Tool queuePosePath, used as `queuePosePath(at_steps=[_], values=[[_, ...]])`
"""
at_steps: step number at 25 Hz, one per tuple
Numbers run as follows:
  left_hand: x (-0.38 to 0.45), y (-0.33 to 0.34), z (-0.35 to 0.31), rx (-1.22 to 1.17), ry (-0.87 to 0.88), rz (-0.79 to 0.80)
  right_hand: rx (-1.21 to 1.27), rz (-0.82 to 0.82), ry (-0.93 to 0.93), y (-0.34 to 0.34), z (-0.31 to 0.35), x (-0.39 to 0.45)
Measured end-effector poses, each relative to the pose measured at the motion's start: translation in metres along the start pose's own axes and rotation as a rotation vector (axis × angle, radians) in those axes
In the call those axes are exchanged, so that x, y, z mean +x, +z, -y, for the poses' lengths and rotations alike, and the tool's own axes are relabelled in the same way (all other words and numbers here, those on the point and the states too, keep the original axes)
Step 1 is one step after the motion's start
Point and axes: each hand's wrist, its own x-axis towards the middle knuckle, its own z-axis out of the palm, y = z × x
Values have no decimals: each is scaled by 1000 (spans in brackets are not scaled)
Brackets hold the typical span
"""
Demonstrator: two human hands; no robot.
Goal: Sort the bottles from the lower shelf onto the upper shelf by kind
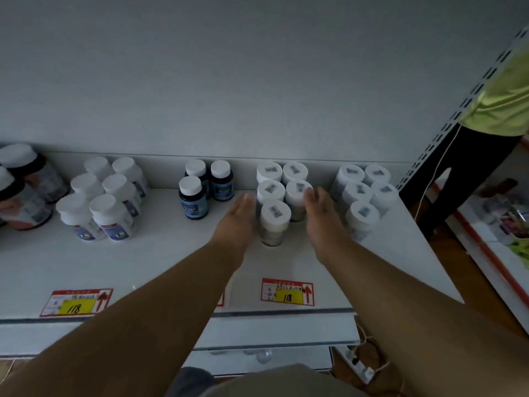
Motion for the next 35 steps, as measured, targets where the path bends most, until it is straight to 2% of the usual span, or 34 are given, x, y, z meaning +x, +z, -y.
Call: queuePosePath(at_steps=[4, 8, 14, 19, 22, 28, 30, 32, 35], values=[[24, 13, -8, -80, -39, 51, 51, 106, 58, 8, 9, 24], [47, 24, -8, -194, 9, 124, 129, 97, 72, 16, 10, 38], [60, 28, -5, -190, 40, 213, 223, 78, 59, 16, 1, 45], [67, 25, 0, -114, 92, 229, 252, 92, 57, 19, 0, 51], [65, 24, 1, -113, 69, 195, 266, 92, 40, 21, -3, 52], [60, 21, -5, -108, 58, 235, 252, 86, 30, 18, -2, 49], [49, 17, -7, -64, 56, 179, 198, 86, 29, 13, -3, 40], [29, 8, -6, 78, 87, 60, 121, 57, 38, 5, -7, 21], [-7, -8, 13, 249, 155, -35, -11, -25, -57, -1, -25, -15]])
